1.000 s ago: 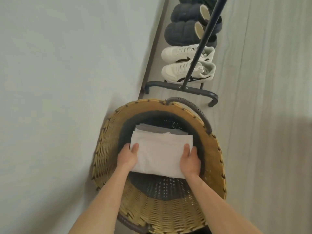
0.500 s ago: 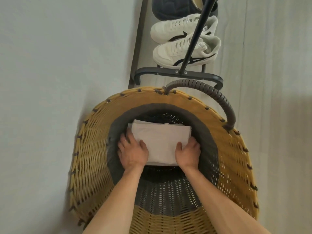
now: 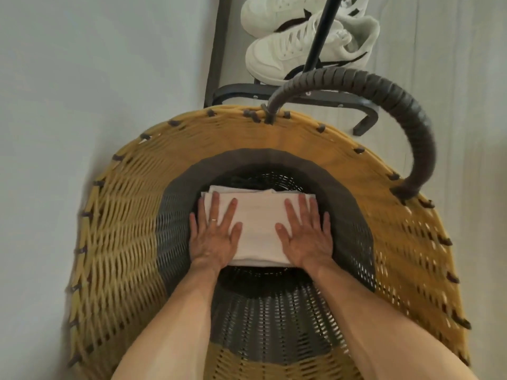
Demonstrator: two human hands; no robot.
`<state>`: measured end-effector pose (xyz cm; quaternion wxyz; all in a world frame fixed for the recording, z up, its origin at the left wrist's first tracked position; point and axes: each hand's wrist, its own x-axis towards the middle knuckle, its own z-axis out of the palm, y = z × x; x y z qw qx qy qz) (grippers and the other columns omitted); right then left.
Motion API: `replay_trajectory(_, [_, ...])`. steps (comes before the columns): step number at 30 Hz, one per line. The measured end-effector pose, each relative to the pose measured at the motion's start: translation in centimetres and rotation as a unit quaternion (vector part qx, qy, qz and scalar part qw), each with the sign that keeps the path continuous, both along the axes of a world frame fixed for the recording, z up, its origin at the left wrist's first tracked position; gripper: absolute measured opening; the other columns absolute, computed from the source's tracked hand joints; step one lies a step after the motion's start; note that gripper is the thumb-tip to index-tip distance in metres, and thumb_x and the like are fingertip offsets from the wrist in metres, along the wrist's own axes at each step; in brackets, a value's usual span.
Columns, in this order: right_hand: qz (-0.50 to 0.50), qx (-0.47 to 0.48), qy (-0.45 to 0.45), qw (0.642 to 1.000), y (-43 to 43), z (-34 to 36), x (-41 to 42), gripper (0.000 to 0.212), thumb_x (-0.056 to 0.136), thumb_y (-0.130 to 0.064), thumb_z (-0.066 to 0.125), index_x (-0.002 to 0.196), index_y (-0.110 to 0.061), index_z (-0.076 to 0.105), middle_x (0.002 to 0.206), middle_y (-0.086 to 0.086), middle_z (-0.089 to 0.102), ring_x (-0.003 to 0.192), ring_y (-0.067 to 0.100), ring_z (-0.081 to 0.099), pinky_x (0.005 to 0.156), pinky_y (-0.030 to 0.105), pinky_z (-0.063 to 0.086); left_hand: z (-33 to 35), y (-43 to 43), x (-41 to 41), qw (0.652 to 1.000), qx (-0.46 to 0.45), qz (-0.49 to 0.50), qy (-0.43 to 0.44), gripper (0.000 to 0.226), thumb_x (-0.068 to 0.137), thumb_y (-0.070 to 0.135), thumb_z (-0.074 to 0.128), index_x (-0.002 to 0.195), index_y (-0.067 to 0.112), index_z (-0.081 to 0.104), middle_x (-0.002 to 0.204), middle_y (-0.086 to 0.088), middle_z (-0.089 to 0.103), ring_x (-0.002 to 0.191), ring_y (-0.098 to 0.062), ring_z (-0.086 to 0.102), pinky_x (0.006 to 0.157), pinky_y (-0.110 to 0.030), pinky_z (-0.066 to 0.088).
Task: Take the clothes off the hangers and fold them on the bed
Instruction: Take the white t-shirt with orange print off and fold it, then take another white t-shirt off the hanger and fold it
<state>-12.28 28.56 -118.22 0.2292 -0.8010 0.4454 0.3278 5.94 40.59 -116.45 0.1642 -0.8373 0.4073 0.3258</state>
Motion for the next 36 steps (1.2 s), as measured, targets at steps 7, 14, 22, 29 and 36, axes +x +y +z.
replay_trajectory(7, [0.008, 0.087, 0.103, 0.991, -1.5, 14.0, 0.6, 0.071, 0.099, -0.044, 0.040, 0.159, -0.025, 0.006, 0.166, 0.009, -0.005, 0.150, 0.034, 0.010, 0.118, 0.048, 0.023, 12.6, -0.2, -1.0, 0.974, 0.209, -0.076, 0.046, 0.072, 0.100, 0.036, 0.044, 0.160, 0.030, 0.005, 0.168, -0.006, -0.005, 0.153, -0.030, -0.004, 0.122, -0.055, 0.006])
replay_trajectory(14, [0.062, 0.092, 0.083, 0.990, -3.3, 36.8, 0.3, 0.051, 0.092, -0.038, 0.043, 0.142, -0.026, 0.048, 0.141, 0.007, 0.051, 0.124, 0.032, 0.050, 0.099, 0.048, 0.045, 35.7, -2.8, -2.0, 0.993, 0.056, -0.103, 0.027, 0.046, 0.101, 0.033, 0.037, 0.145, 0.022, 0.040, 0.146, -0.010, 0.046, 0.137, -0.030, 0.038, 0.113, -0.048, 0.030])
replay_trajectory(22, [0.060, -0.013, -0.030, 0.998, -6.7, 70.3, -2.5, 0.045, 0.101, -0.036, 0.038, 0.143, -0.027, 0.050, 0.145, 0.001, 0.051, 0.130, 0.029, 0.050, 0.107, 0.046, 0.042, 68.6, -8.2, -3.5, 0.976, -0.142, -0.156, -0.051, 0.044, 0.101, 0.035, 0.036, 0.143, 0.025, 0.046, 0.136, -0.009, 0.058, 0.120, -0.031, 0.055, 0.098, -0.044, 0.043])
replay_trajectory(29, [-0.011, -0.184, -0.160, 0.970, -9.9, 94.0, -9.2, 0.044, 0.101, -0.046, 0.040, 0.142, -0.034, 0.049, 0.147, -0.001, 0.051, 0.132, 0.026, 0.048, 0.106, 0.042, 0.041, 91.8, -13.7, -7.6, 0.931, -0.311, -0.168, -0.093, 0.041, 0.102, 0.035, 0.037, 0.140, 0.025, 0.047, 0.136, -0.007, 0.056, 0.119, -0.028, 0.055, 0.093, -0.042, 0.046])
replay_trajectory(36, [-0.050, -0.314, -0.318, 0.893, -12.9, 108.1, -17.8, 0.043, 0.100, -0.047, 0.041, 0.142, -0.037, 0.048, 0.143, -0.006, 0.054, 0.129, 0.021, 0.051, 0.105, 0.042, 0.044, 105.6, -17.3, -14.6, 0.885, -0.414, -0.188, -0.099, 0.039, 0.102, 0.035, 0.036, 0.138, 0.031, 0.049, 0.143, 0.002, 0.049, 0.121, -0.020, 0.053, 0.096, -0.038, 0.047])
